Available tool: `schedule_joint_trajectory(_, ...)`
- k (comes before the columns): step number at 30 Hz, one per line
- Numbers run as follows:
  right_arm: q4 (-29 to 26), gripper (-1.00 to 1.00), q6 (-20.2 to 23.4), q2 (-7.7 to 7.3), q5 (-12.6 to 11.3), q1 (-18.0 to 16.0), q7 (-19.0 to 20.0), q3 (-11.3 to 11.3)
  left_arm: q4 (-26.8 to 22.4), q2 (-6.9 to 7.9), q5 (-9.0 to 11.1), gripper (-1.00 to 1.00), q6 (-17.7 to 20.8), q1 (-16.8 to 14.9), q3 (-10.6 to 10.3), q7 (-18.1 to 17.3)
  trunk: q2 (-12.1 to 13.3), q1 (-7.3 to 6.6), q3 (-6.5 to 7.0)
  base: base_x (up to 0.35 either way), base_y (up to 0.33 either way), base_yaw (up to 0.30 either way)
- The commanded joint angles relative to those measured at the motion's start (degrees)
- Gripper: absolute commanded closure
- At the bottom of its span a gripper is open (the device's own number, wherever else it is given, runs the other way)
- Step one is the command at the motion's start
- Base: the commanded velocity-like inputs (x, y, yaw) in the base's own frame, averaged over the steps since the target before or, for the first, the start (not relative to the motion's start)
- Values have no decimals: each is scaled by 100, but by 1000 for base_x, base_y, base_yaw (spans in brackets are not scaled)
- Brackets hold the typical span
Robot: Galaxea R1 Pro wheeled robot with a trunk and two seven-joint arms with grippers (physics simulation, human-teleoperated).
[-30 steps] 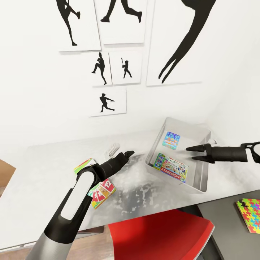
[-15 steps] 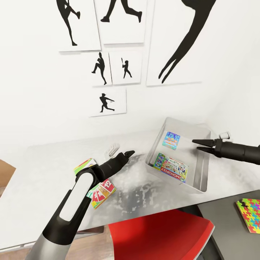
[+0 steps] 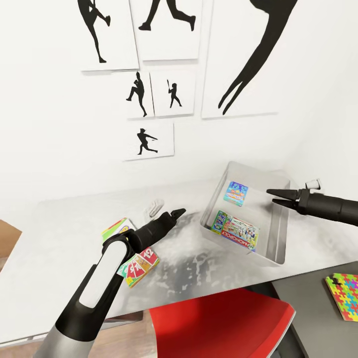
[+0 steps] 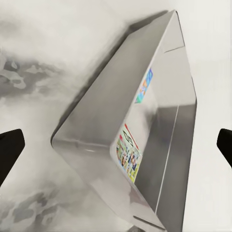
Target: Put all the toys in the child's room - the three board games (two on the bed and one on the table), the two jigsaw puzzles on the table, and the tennis ball on the table - inside the toy box on the table in the child's room.
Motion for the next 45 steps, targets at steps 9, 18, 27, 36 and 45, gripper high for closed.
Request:
schedule_joint_trajectory(9,-33,-100,-10,15,27,15,27,-33,-6,16,60,-100,17,5,-5,0,-11,3,-10,-121,82,0)
schedule_joint_trajectory(18,-39,-100,-14,21,30,19,20,-42,-9,19,60,-100,19,7,-7,-11,-11,3,-10,-212,164,0)
schedule_joint_trajectory(27,-47,-100,-23,26,30,20,-160,-45,-12,20,60,-100,22,8,-12,-21,-11,3,-10,-236,190,0)
schedule_joint_trajectory(36,-78,-100,-28,42,31,21,-295,-45,-13,20,60,-100,26,8,-15,-31,-11,3,-10,-193,222,0)
schedule_joint_trajectory(45,-95,-100,-35,36,31,21,-337,-51,-14,26,60,-100,41,13,-16,-39,-11,3,-10,-65,277,0)
